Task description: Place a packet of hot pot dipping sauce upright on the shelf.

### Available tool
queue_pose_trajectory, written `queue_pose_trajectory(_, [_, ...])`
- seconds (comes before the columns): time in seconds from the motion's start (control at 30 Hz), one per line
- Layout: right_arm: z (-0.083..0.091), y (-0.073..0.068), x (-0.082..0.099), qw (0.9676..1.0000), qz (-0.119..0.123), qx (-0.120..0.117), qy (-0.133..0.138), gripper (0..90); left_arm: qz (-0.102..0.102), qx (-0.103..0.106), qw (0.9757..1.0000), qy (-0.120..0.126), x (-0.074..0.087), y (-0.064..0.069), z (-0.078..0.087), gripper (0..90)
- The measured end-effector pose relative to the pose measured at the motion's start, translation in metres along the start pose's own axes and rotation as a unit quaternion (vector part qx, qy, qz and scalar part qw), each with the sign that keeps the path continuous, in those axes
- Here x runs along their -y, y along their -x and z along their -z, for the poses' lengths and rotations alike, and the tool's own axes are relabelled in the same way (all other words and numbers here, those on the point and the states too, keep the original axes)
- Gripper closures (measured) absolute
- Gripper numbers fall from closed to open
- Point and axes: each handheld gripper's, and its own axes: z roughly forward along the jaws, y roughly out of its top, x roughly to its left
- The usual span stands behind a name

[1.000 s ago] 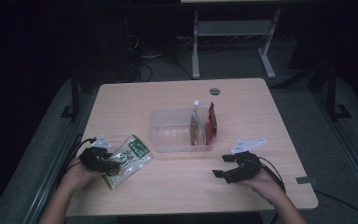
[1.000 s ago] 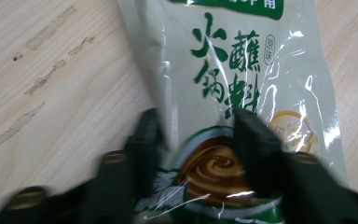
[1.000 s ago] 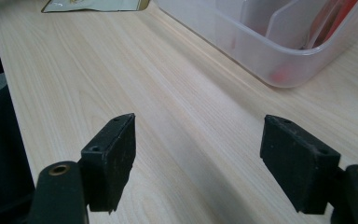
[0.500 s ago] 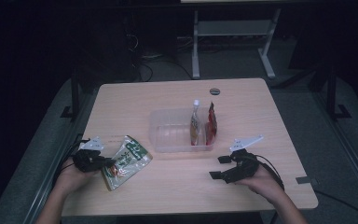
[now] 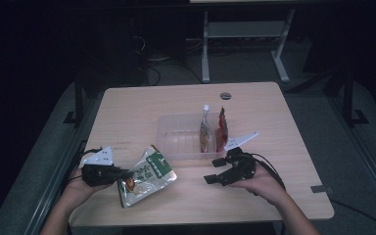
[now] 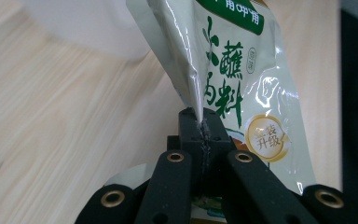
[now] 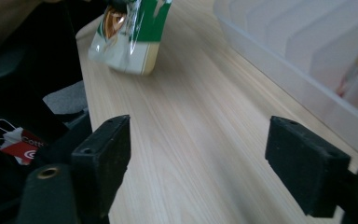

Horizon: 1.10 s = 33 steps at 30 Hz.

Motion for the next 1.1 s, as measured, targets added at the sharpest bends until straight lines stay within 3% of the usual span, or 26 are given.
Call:
queue_pose_trajectory(0.07, [-0.002,-0.001,-0.007,0.9998,0.003,-0.018,-0.001,22.4,-0.009,0.007,0.9999,0.008,-0.007,0.005,-0.002,89.8])
queue_pose_trajectory(0.27, [-0.007,-0.003,-0.023,0.9986,0.006,-0.052,0.008,39.7,-0.031,0.031,0.9986,0.029,-0.026,0.017,-0.014,89.8])
queue_pose_trajectory(0.5, [-0.015,-0.005,-0.033,0.9959,-0.001,-0.09,0.005,57.4,-0.047,0.048,0.9972,0.031,-0.038,0.024,-0.026,89.8])
queue_pose_trajectory(0.6, [-0.017,-0.005,-0.036,0.995,0.001,-0.1,0.001,63.0,-0.052,0.051,0.9968,0.032,-0.04,0.026,-0.028,89.8])
queue_pose_trajectory(0.83, [-0.026,-0.009,-0.042,0.9914,-0.003,-0.131,-0.003,63.6,-0.058,0.051,0.9964,0.035,-0.045,0.029,-0.033,89.8])
queue_pose_trajectory(1.1, [-0.031,-0.012,-0.044,0.9907,0.001,-0.136,-0.006,77.4,-0.059,0.047,0.9967,0.03,-0.047,0.03,-0.036,89.8])
